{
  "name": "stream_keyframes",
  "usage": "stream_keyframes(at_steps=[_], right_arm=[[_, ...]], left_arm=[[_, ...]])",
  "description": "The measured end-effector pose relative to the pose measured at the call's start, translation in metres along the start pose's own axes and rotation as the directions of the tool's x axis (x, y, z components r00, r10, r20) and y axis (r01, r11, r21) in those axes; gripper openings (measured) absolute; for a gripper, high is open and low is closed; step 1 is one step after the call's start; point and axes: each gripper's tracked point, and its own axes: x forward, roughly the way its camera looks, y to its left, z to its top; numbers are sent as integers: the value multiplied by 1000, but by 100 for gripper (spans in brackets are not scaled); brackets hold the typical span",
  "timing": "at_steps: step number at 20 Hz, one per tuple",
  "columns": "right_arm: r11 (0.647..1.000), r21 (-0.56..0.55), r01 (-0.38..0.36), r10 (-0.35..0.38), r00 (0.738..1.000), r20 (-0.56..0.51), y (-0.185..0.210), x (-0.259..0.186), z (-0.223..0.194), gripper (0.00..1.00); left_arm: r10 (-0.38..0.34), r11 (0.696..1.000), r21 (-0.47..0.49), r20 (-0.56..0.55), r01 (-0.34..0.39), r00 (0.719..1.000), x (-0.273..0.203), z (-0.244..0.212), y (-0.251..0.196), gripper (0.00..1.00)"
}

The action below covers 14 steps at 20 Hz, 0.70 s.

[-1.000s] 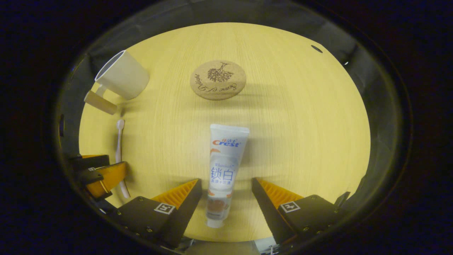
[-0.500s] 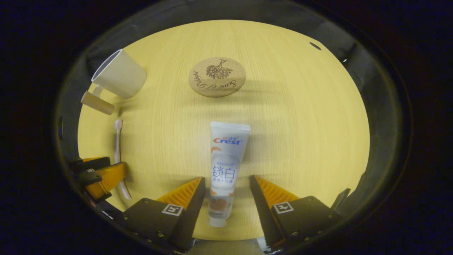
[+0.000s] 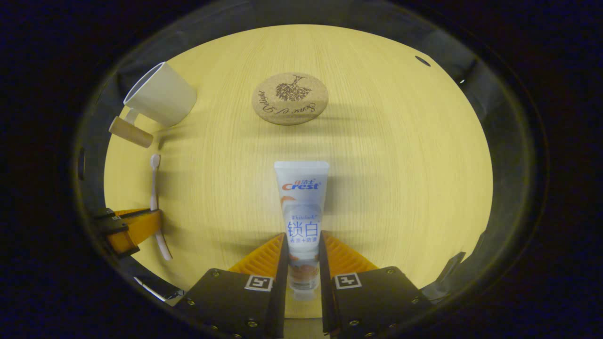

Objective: Put the toothbrush and toothpaste on the desktop into the cup, then pick up the cup and place it on the coaster on the desktop.

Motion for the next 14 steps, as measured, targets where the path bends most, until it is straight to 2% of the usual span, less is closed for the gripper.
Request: stream_keyframes(at_steps=[1,2,3,11,14], right_arm=[[1000,-2,-1,1,1000,2,0,0,0,33],[1000,7,-2,2,1000,3,-2,-2,0,33],[1000,23,-8,8,1000,-4,2,-6,-3,20],[995,59,-83,84,996,-7,-1,-4,-3,21],[992,71,-103,101,995,27,-1,-15,1,21]], left_arm=[[2,1000,-4,8,-2,1000,-2,-2,0,8],[2,1000,1,5,-2,1000,-1,-5,-1,8],[0,1000,5,5,0,1000,-1,-4,-1,8],[-15,999,42,1,15,1000,-3,-2,-3,8],[-51,997,67,35,49,998,-20,6,-6,8]])
